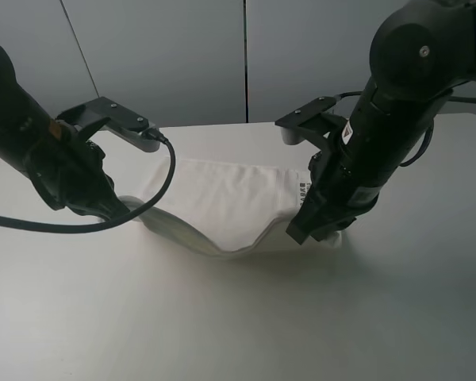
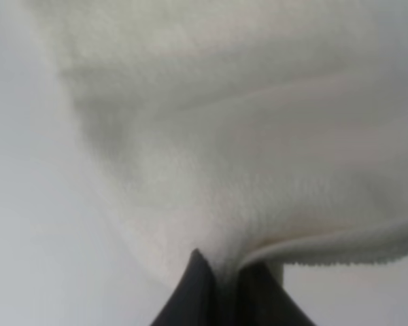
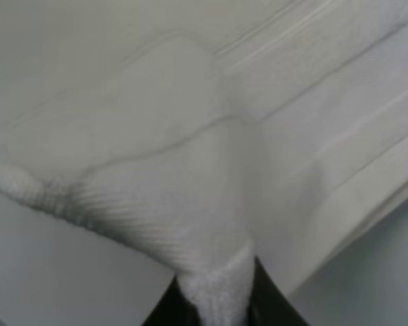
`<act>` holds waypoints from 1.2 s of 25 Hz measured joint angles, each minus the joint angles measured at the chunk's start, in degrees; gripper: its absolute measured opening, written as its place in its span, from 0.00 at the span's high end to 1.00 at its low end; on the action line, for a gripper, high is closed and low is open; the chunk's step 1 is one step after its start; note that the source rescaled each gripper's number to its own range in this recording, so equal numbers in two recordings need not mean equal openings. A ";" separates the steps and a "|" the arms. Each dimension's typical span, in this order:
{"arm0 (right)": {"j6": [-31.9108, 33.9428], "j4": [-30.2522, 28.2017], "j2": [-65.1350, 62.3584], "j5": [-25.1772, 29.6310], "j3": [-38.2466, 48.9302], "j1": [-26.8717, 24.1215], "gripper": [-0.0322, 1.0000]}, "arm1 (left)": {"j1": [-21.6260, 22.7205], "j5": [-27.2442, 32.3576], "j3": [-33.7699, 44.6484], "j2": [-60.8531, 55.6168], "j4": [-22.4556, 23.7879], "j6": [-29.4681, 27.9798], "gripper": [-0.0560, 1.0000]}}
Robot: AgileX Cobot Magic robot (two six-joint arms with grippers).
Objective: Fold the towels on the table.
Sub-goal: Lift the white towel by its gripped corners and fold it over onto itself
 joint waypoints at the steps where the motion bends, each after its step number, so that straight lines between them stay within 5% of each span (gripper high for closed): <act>1: 2.13 -1.07 0.00 -0.26 -0.41 0.00 0.95 | 0.00 -0.61 0.00 0.00 0.82 -2.29 0.95; 13: 23.90 -12.73 0.00 -4.60 -3.41 0.00 0.95 | 0.00 -8.47 0.00 0.00 10.75 -24.06 0.95; 21: 37.87 -21.42 0.00 -10.52 -3.72 0.00 0.95 | -0.03 -11.44 0.00 0.00 25.32 -42.41 0.95; 30: 45.07 -27.10 0.00 -14.99 -3.75 0.05 0.95 | 5.01 -16.73 0.00 0.00 26.30 -44.61 0.95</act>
